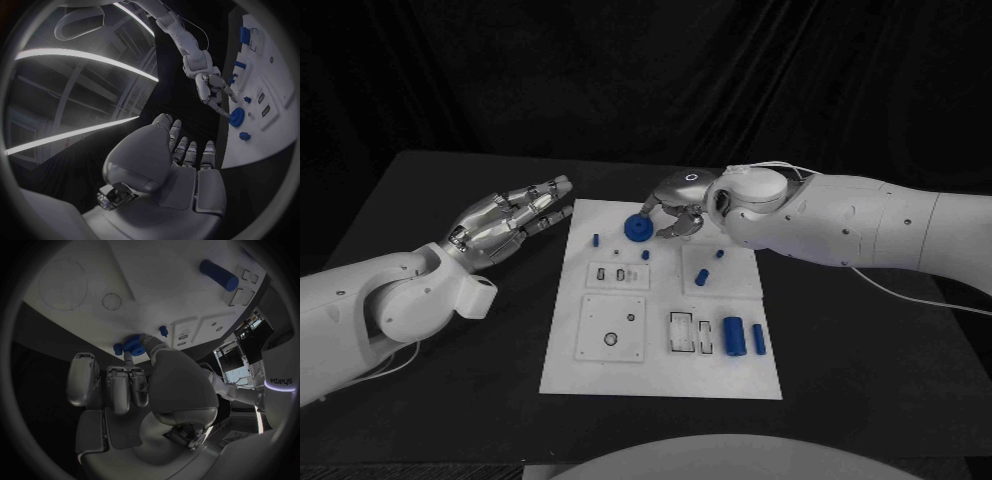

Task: Assemble the parts on the task board

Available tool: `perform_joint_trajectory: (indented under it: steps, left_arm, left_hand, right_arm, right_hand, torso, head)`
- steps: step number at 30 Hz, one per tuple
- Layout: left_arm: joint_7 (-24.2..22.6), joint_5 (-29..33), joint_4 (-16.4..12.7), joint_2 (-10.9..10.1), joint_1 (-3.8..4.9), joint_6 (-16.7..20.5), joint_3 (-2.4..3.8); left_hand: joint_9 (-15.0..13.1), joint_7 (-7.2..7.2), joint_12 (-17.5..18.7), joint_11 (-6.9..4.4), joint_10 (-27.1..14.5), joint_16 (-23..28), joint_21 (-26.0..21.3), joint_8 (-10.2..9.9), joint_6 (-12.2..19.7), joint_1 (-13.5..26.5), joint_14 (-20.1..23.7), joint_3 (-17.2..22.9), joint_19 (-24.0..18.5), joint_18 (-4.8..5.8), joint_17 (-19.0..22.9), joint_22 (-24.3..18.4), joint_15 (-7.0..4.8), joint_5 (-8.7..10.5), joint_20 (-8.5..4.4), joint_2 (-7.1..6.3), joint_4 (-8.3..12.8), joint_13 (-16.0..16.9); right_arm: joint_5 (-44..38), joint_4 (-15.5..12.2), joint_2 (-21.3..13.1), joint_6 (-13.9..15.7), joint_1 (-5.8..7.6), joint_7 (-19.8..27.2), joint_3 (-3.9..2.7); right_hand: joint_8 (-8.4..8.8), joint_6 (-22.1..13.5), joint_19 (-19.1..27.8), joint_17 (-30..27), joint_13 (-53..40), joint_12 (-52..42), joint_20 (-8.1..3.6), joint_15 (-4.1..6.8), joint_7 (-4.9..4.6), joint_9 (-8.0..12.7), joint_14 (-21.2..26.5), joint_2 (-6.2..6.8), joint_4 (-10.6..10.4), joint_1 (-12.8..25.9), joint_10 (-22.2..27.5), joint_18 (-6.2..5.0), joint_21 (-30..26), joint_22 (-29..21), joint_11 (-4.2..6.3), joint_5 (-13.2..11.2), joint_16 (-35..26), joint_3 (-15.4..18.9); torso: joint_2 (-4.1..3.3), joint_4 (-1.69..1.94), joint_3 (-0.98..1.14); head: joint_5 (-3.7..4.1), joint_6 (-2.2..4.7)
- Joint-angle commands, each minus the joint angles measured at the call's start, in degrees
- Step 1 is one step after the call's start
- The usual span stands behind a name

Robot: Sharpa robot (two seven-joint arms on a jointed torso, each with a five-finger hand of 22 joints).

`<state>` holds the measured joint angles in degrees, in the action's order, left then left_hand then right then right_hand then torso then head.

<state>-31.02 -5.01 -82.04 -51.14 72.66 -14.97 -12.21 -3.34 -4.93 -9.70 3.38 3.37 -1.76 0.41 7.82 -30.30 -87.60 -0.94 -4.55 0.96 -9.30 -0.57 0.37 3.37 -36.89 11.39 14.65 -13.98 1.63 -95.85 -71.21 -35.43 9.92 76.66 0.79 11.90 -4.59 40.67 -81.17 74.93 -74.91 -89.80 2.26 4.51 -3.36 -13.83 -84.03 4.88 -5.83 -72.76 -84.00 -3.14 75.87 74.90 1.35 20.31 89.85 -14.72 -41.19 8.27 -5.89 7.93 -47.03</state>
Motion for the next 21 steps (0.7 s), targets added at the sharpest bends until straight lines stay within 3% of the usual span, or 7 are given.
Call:
perform_joint_trajectory:
  steps: [1,15,21]
  left_arm:
    - [-0.62,0.00,-0.04,0.13,-0.10,-0.87,0.06]
    - [-0.58,0.00,0.02,0.12,-0.12,-1.03,0.06]
    - [-0.53,0.00,0.05,0.11,-0.13,-1.12,0.06]
  left_hand:
    - [-0.06,0.03,-0.11,0.23,0.04,-0.17,0.19,0.36,0.20,-0.47,-0.04,0.41,-0.07,-1.13,-0.08,0.09,0.48,-0.28,0.44,-0.05,-0.05,0.07]
    - [-0.06,0.02,-0.11,0.23,0.04,-0.19,0.20,0.38,0.17,-0.49,-0.05,0.47,-0.04,-1.13,-0.09,0.10,0.48,-0.29,0.45,-0.06,-0.02,0.07]
    - [-0.06,0.01,-0.11,0.25,0.05,-0.18,0.22,0.38,0.20,-0.52,-0.04,0.56,-0.02,-1.13,-0.08,0.11,0.49,-0.30,0.47,-0.07,0.03,0.07]
  right_arm:
    - [-0.24,0.37,0.11,-1.71,-0.40,-0.84,-0.03]
    - [-0.24,0.96,0.21,-2.62,-0.83,-0.86,-0.03]
    - [-0.24,0.83,-0.30,-2.21,-0.87,-0.84,-0.03]
  right_hand:
    - [-0.08,0.82,0.34,15.07,-15.09,-0.20,0.14,-0.36,-0.04,0.11,-5.97,-0.51,0.40,-0.18,-6.00,-0.55,-0.31,8.48,-0.21,0.36,0.15,0.00]
    - [-1.00,4.44,0.34,15.07,-15.09,-0.20,0.19,-0.46,-0.36,0.59,-5.97,-1.02,0.35,0.18,-6.00,-0.57,-0.61,8.61,-0.42,1.20,0.15,-0.25]
    - [-3.04,10.96,0.29,15.07,-15.09,-0.20,0.63,-0.97,-1.10,0.11,-5.97,-1.19,0.36,0.58,-6.00,-0.58,-0.95,8.79,-1.03,1.32,0.15,-0.58]
  torso:
    - [-0.12,0.18,0.06]
    - [-0.05,0.27,-0.04]
    - [-0.03,0.20,0.00]
  head:
    - [0.03,-0.03]
    - [0.05,-0.13]
    - [-0.09,-0.14]
